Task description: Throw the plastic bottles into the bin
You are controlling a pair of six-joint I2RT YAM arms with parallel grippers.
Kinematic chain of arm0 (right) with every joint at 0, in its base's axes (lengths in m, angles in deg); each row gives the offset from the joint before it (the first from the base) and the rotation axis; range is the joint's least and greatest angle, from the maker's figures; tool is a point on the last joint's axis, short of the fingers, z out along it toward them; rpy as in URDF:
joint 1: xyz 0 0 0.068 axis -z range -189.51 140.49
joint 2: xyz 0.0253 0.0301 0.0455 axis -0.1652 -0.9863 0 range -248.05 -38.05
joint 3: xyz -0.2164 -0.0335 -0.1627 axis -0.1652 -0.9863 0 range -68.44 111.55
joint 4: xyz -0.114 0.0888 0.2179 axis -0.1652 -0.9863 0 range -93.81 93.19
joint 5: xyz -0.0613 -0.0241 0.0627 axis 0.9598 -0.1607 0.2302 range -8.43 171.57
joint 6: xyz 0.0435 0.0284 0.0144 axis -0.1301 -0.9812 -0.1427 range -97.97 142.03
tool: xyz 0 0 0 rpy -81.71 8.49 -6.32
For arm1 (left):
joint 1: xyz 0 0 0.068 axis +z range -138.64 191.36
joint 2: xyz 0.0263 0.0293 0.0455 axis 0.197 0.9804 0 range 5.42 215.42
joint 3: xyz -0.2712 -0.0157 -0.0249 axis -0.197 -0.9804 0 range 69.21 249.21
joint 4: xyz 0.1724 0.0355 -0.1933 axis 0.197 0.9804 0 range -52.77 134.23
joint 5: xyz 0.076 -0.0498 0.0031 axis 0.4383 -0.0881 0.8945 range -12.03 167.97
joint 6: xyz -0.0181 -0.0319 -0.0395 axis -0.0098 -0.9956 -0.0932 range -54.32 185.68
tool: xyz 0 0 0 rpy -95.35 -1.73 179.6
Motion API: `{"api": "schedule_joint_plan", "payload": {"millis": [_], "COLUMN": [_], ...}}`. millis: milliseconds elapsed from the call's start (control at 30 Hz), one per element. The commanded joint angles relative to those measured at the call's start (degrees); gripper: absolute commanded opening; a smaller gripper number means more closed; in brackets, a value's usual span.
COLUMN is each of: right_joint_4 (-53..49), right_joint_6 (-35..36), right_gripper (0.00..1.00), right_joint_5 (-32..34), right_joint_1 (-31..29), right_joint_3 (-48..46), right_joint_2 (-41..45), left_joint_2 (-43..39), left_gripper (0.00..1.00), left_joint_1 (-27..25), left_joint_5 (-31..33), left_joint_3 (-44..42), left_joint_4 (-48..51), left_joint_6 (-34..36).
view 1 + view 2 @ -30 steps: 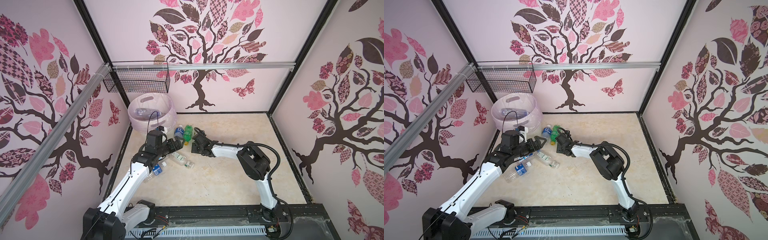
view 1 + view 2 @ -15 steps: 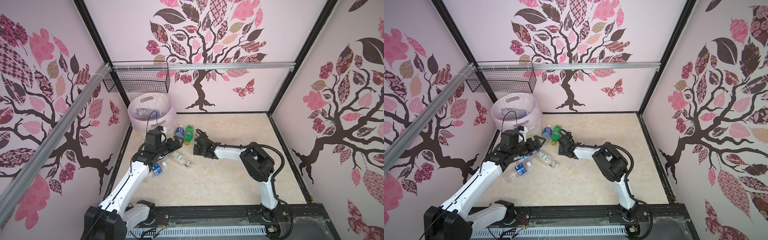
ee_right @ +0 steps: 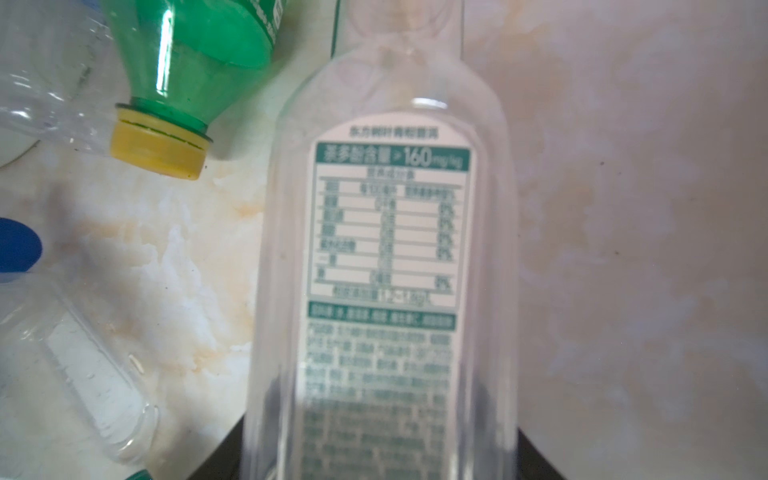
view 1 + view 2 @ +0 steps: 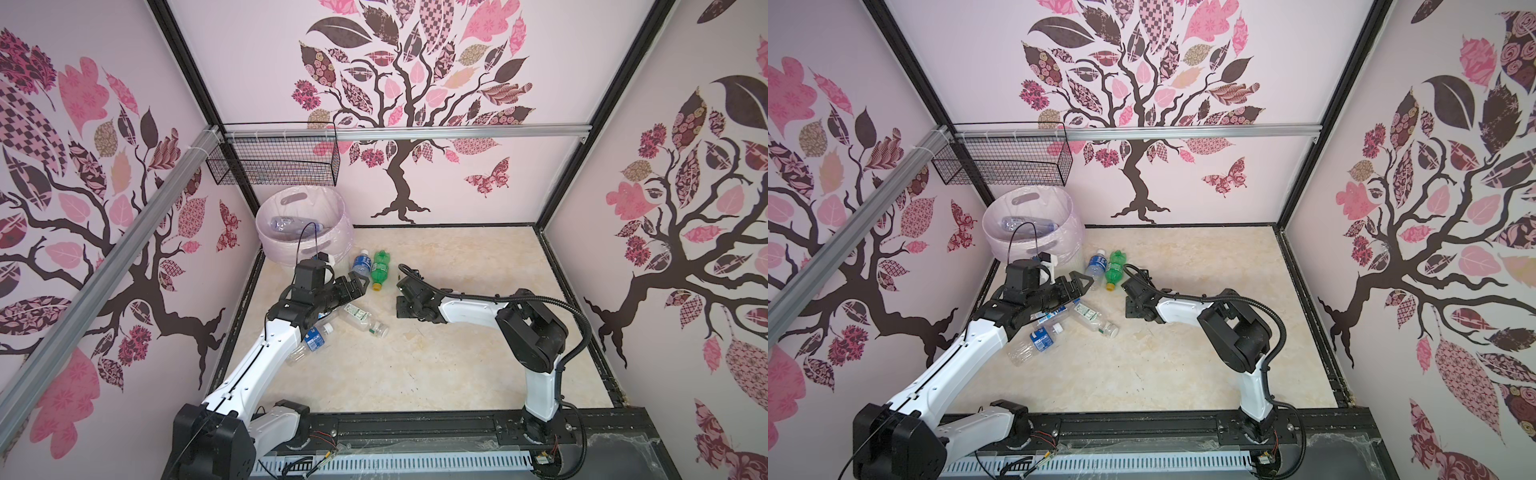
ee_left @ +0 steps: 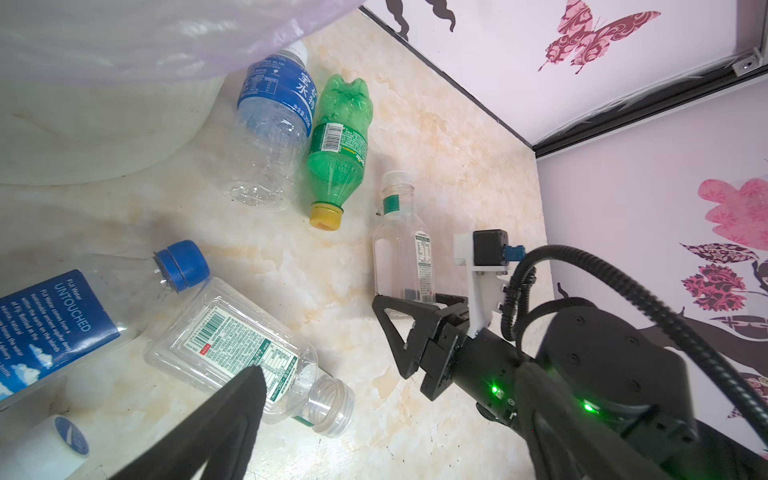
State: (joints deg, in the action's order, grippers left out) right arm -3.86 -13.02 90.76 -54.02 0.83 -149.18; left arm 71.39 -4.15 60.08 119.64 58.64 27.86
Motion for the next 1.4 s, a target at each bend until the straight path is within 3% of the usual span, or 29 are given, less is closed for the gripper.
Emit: {"api": "schedule_joint_plan", "payload": {"millis": [0,433,700,967,1200,1367], "right_joint_4": [-0.7,-0.8,0.4,1.6,2.8,4.3], "right_joint_6": [2.9,9.3,13.9,16.8,18.5,19.2], "right_gripper": [0.54,0.53,0.53,0.52,0.52,0.53], "right_joint_5": [0.9,1.0,-2.4,-9.0,-10.2,-10.9], "right_joint_1": [0.1,0.2,0.1,-0.1,-2.2,-3.5], "right_joint_3": [-1.1,-7.1,-8.4,-7.7,-7.7,-8.4], "right_joint_2": [5.4,18.7,26.6,29.4,30.7,32.2], "left_joint_2": [0.4,5.8,10.9,14.9,16.5,17.7], "left_gripper": [0.97,0.97,0.97,0.97,0.97,0.88], "left_joint_1": [-1.6,-4.4,-5.7,-8.9,-9.1,-9.1], "left_joint_5": [2.0,6.0,2.7,0.9,1.2,0.6], "left_joint_3": [-0.3,9.0,16.8,22.4,24.1,25.1], "left_joint_4": [-0.7,2.5,2.7,0.9,-0.4,-1.7], "left_joint_6": [1.3,-0.9,-2.6,-4.0,-4.7,-5.2]}}
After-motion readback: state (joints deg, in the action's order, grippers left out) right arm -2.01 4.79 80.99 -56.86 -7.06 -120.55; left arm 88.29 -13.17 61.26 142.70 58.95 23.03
